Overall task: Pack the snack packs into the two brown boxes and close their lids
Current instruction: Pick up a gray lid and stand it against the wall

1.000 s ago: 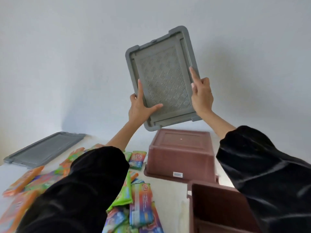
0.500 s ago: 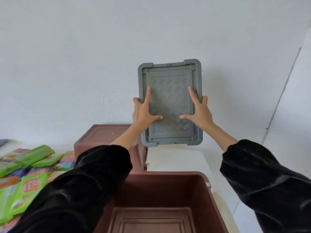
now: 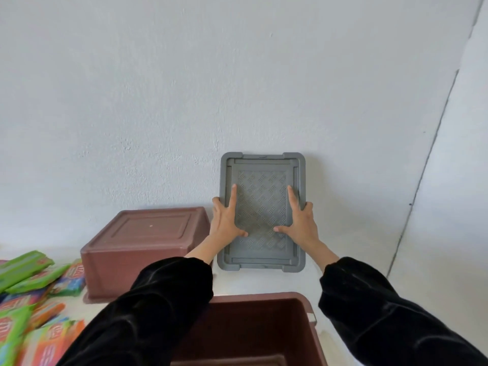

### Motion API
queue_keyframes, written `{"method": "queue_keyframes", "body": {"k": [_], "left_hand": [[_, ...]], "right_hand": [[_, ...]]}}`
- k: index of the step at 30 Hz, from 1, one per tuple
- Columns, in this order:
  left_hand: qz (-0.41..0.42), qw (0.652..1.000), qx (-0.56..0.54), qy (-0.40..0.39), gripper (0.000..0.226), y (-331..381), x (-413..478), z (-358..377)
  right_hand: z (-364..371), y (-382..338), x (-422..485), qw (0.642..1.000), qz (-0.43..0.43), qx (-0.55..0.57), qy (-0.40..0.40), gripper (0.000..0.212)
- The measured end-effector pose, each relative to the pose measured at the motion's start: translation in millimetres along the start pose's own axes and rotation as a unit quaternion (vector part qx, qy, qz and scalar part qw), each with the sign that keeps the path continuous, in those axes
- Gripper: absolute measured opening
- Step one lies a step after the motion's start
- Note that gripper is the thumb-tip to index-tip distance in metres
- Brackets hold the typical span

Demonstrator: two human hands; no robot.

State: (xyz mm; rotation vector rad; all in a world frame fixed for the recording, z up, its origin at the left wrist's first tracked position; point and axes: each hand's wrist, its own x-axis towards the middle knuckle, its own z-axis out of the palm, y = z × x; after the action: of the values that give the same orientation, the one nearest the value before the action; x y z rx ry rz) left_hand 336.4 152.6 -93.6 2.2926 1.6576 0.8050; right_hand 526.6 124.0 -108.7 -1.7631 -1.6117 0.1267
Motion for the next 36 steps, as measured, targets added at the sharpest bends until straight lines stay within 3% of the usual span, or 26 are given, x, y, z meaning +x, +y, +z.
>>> {"method": "queue_keyframes", "body": {"k": [11, 18, 23, 27, 31, 36], "left_hand": [[0.003, 1.000, 0.012, -0.007, 0.134, -13, 1, 17], [0.010, 0.988, 0.149, 0.033, 0.135, -11, 2, 16], [0.024, 0.986, 0.166, 0.024, 0.130, -11, -1, 11], [0.023, 0.991, 0.128, 0.027, 0.116, -11, -6, -5], [0.023, 0.994, 0.085, 0.062, 0.086, -20, -20, -46], [-0.032, 0.989, 0.091, 0.112, 0.064, -69, -70, -125]], "right_hand": [[20, 15, 6, 1.000, -0.005, -0.012, -0.025, 0.120], [16, 10, 0, 0.996, -0.005, -0.090, -0.015, 0.115], [11, 7, -5, 0.990, -0.007, -0.140, -0.016, 0.114], [3, -4, -7, 0.991, -0.007, -0.132, 0.030, 0.103], [-6, -43, -1, 0.988, -0.087, -0.088, 0.097, 0.088], [8, -138, 5, 0.977, -0.202, -0.040, 0.048, 0.082]]}}
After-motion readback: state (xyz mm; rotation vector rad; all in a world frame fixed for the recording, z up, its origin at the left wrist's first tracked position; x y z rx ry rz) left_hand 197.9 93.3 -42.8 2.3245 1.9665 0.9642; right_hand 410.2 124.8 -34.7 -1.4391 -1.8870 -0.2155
